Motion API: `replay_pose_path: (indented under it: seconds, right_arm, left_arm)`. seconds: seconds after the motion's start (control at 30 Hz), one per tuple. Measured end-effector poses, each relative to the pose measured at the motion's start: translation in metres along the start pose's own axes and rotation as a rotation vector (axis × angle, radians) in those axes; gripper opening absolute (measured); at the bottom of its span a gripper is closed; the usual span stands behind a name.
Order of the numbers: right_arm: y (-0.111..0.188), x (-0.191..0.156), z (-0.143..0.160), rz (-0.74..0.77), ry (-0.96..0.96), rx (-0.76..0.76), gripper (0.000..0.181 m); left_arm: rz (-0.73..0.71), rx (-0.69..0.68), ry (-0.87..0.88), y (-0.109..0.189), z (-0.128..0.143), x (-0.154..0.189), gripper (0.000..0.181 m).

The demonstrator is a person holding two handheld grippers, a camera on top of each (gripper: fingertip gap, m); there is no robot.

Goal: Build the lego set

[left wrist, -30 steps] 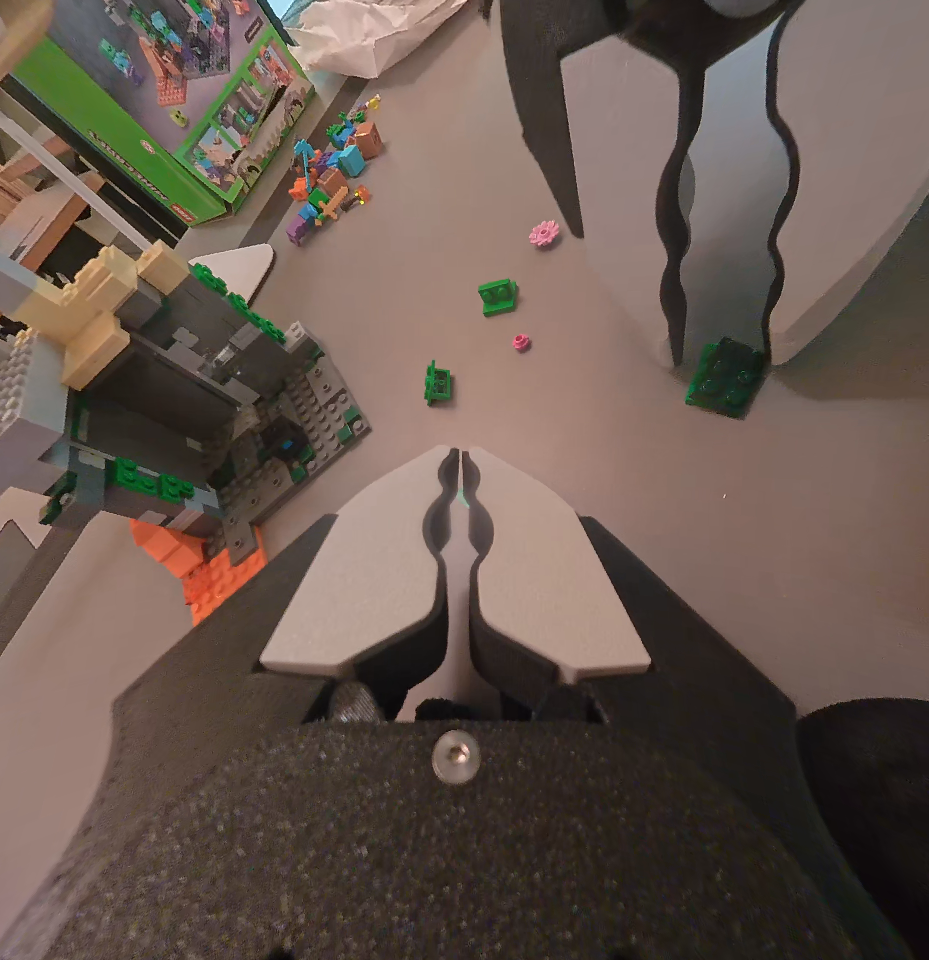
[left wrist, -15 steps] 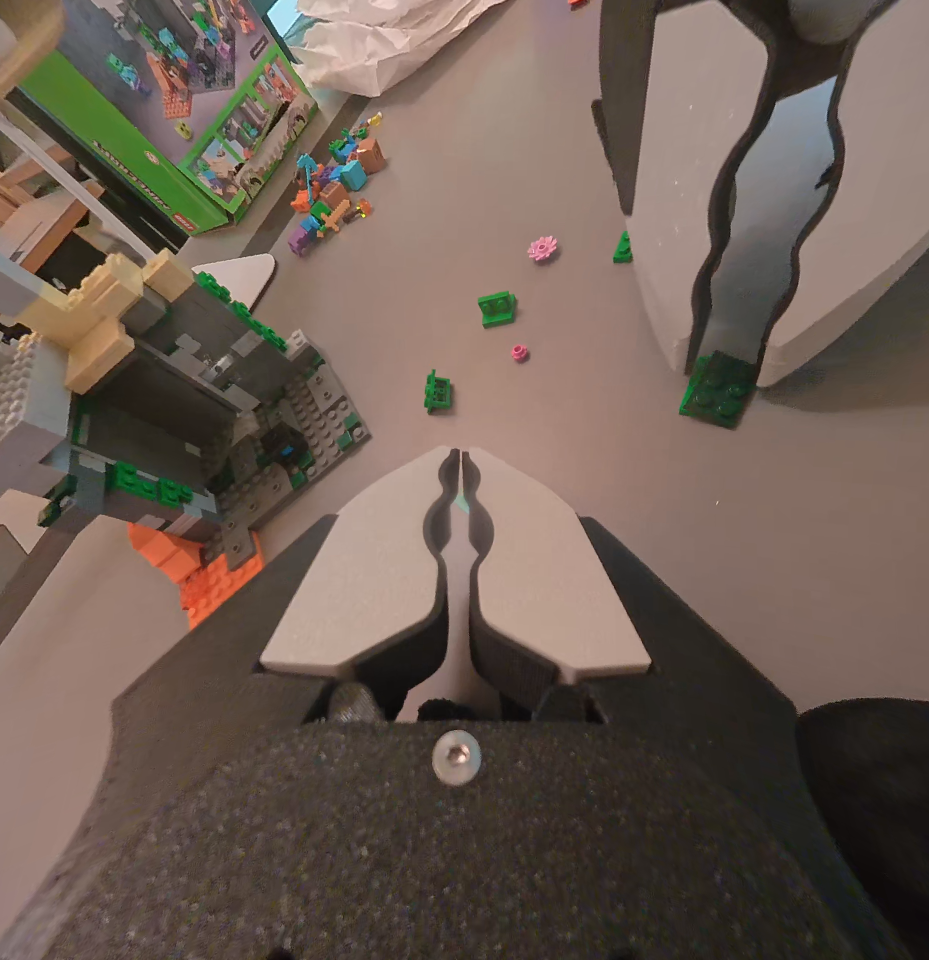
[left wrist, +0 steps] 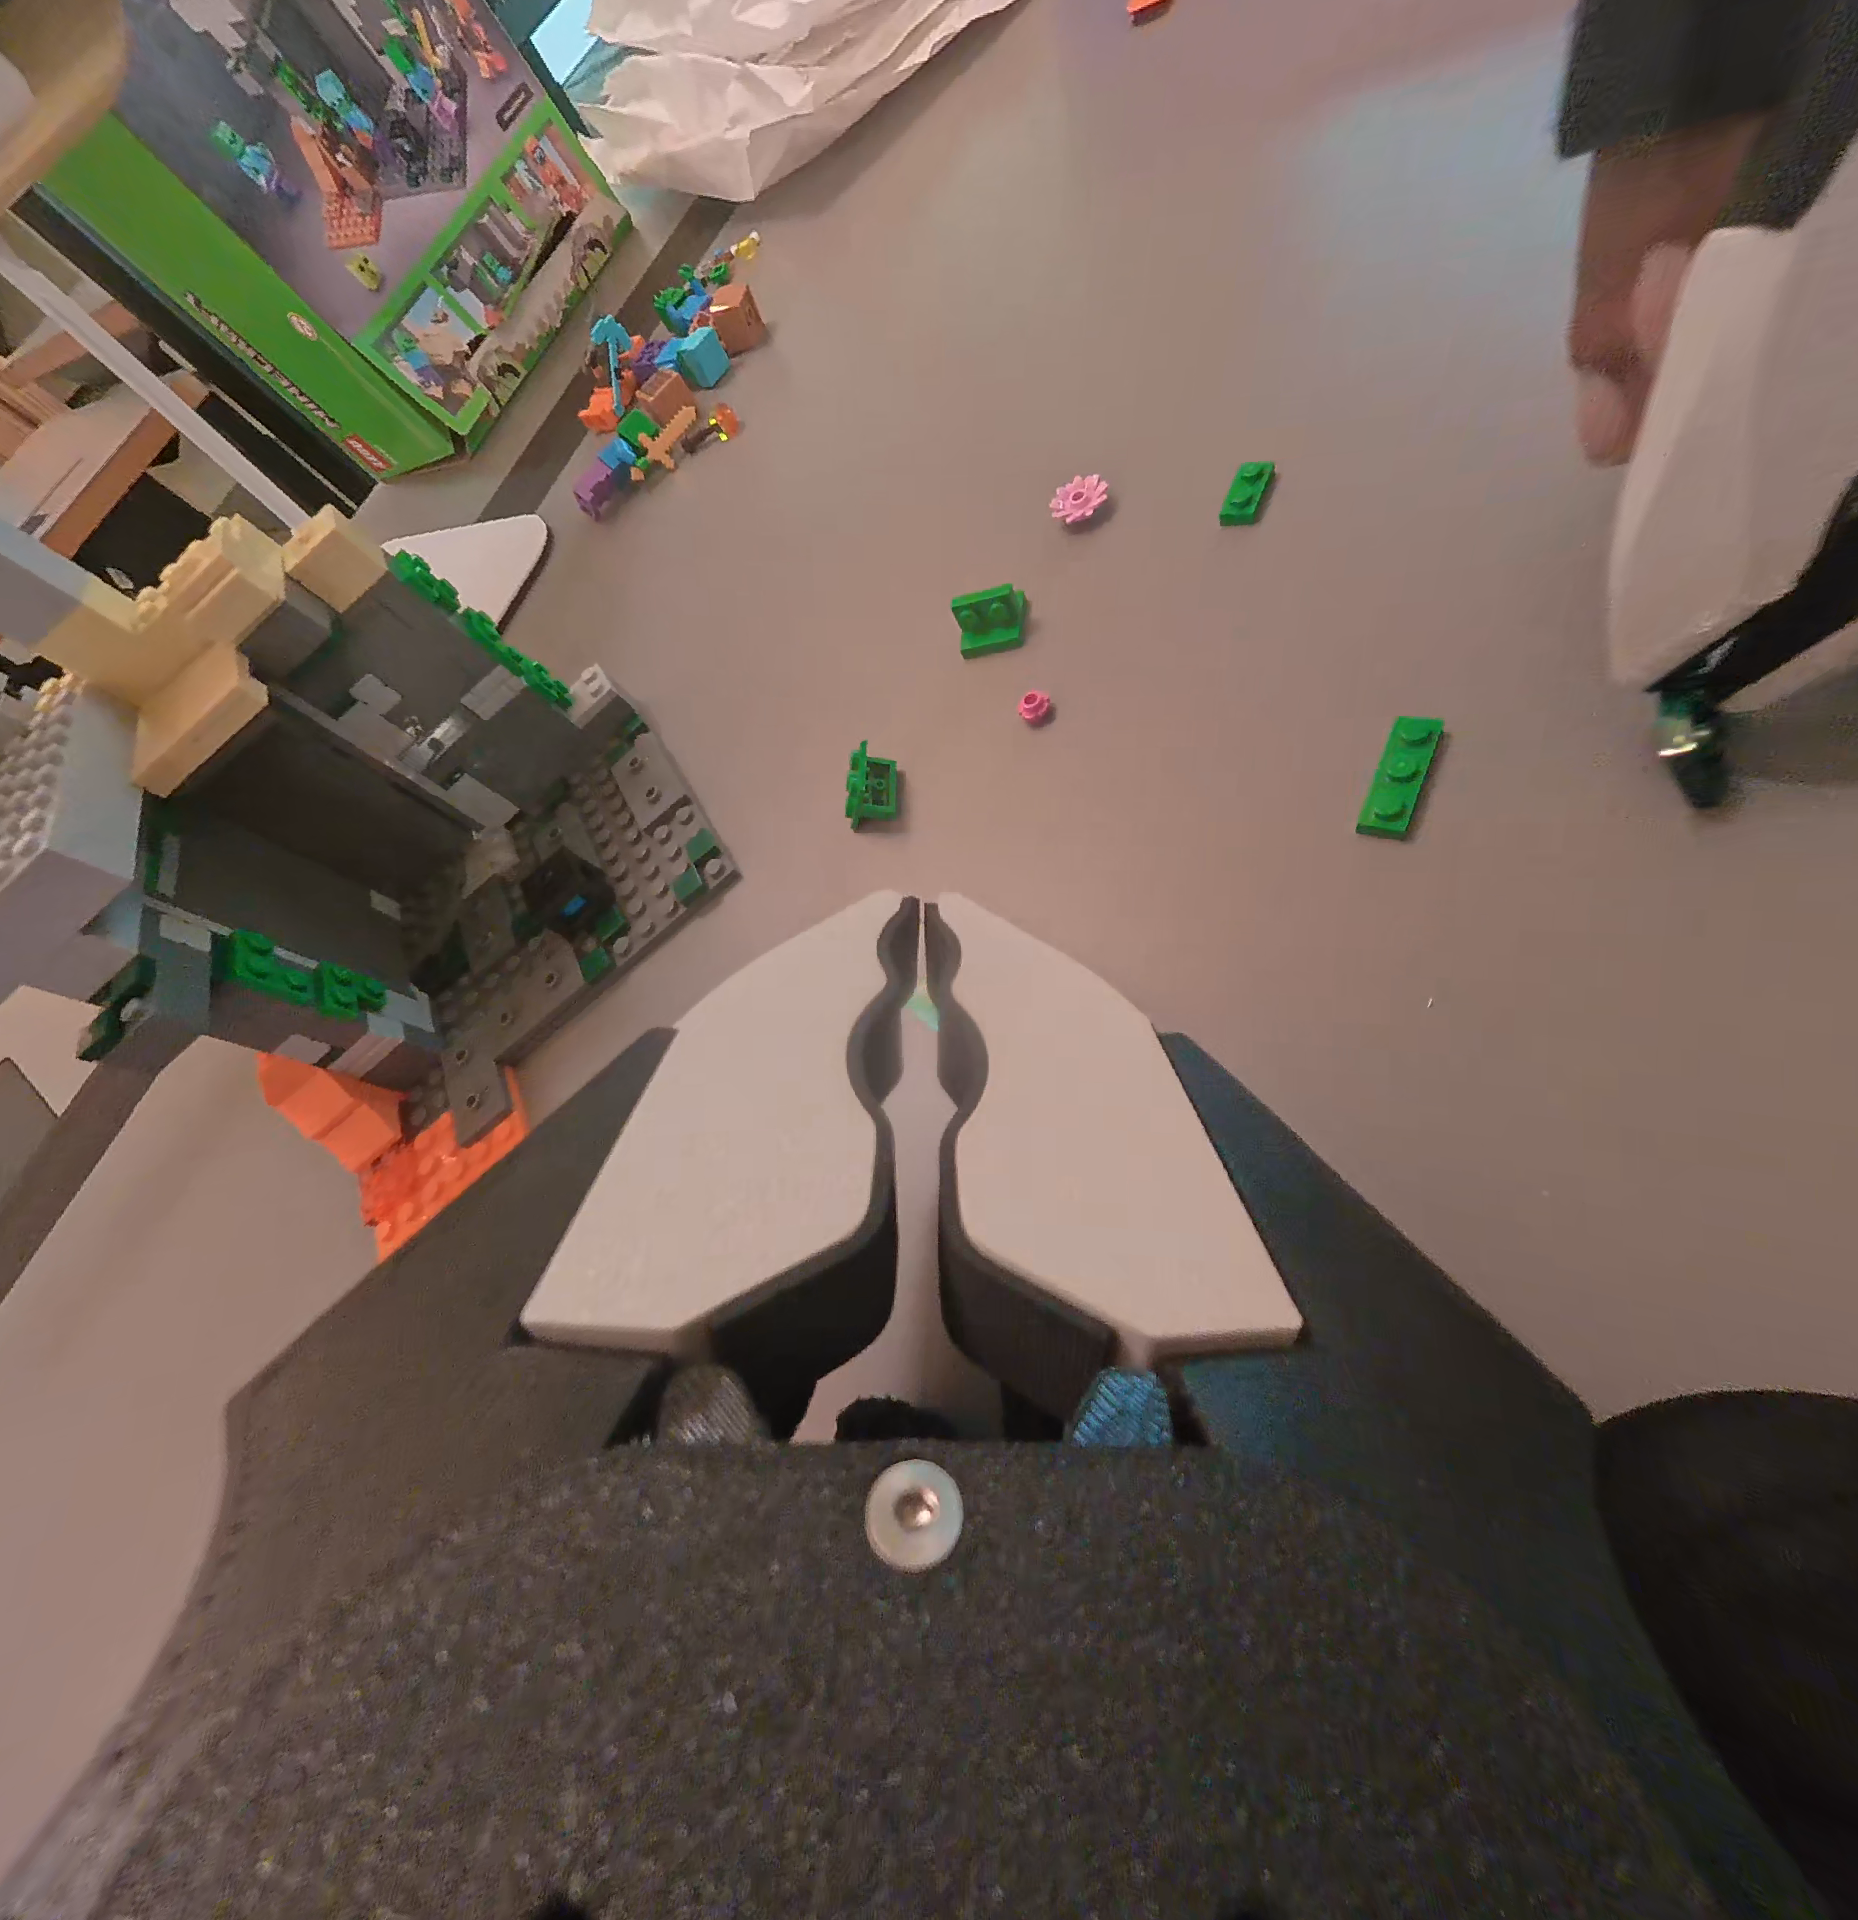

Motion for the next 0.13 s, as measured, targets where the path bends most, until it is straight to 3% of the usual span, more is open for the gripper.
replay_pose_path:
  seconds: [0.03, 0.13]
  right_arm:
    - [0.0021, -0.0030, -0.0002, -0.002, -0.006, 0.005, 0.008]
    - [0.0082, -0.0110, -0.0004, -0.012, -0.014, 0.015, 0.008]
  left_arm:
    - [-0.001, -0.001, 0.000, -0.0001, 0.0001, 0.0000, 0.000]
    - [-0.002, -0.002, -0.002, -0.0002, 0.0002, 0.0000, 0.000]
Point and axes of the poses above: each gripper's, where its closed fingertips meet, y back along the fingers, z out of its underside, x = y × z across the jaws, the point moved 3 cm from there along y, back along the fingers, and after that the axes turned 4 degrees about -y, right-handed, at the moved point
